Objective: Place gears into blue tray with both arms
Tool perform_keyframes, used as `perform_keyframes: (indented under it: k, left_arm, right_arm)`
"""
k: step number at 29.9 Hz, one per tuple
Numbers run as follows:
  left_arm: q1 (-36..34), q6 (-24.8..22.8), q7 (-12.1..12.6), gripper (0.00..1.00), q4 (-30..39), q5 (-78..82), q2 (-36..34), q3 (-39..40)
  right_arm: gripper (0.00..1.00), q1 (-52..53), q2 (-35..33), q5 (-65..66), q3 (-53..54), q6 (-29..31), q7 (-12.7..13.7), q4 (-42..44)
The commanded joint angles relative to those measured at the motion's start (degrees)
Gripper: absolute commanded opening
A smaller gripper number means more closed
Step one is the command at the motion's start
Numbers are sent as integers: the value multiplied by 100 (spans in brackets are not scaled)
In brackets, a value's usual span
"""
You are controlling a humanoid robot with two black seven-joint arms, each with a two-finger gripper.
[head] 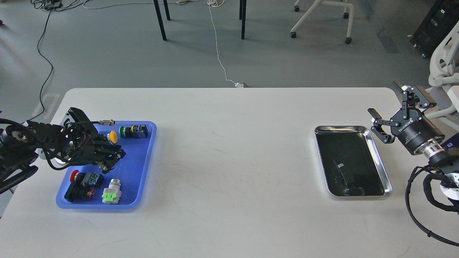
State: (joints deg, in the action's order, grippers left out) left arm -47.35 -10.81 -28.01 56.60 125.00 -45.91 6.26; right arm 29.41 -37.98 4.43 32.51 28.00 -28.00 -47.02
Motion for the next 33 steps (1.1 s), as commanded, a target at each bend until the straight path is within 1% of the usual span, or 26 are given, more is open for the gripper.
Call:
perform_keyframes:
  k: [1,3,6,8,9,10,11,14,17,20,21,23,26,28,31,33]
  left_arm:
    - [111,0,1,24,-9,0,3,130]
    - [120,0,1,28,-9,0,12,130]
    - [120,0,1,66,-9,0,30,156]
    - [129,0,1,82,-9,0,30,253]
    - [129,0,1,87,-9,0,30,314]
    - [129,0,1,90,0,0,21,410]
    - [129,9,1,92,17,0,21,507]
    - [129,44,1,96,351,-283,3,903]
    - [278,44,1,98,807,-1614,21,1386]
    - [392,44,1,98,1045,-3223,91,1589]
    - [393,44,1,98,1046,-3228,91,1589]
    - [603,79,1,98,1169,-5468,345,1764]
    - [971,79,1,98,1169,-7283,714,2159]
    - [1279,27,1,98,1169,-8076,899,2580]
    - [1780,-96,1,98,1151,-8579,1171,3353]
    - [2123,-350,1,98,1125,-8668,1435,3819]
  right_arm:
    - [98,3,1,-4,9,0,0,0]
    - [98,3,1,-4,9,0,0,9]
    - [98,-5,1,5,9,0,0,9]
    - [98,3,1,-4,9,0,0,9]
    - [98,3,1,-4,9,0,0,9]
    - [98,12,1,-4,9,0,0,9]
    - [98,12,1,5,9,0,0,0]
    - [98,21,1,-4,18,0,0,0]
    - [98,38,10,5,9,0,0,0]
    - [98,100,10,49,1,0,0,-17]
    - [98,100,10,49,0,0,0,-17]
    - [98,214,27,75,-52,0,0,-44]
    - [98,293,124,93,-70,0,0,-166]
    - [98,346,229,101,-105,0,0,-385]
    - [98,346,282,110,-158,-566,0,-685]
    - [98,329,335,110,-166,-743,0,-721]
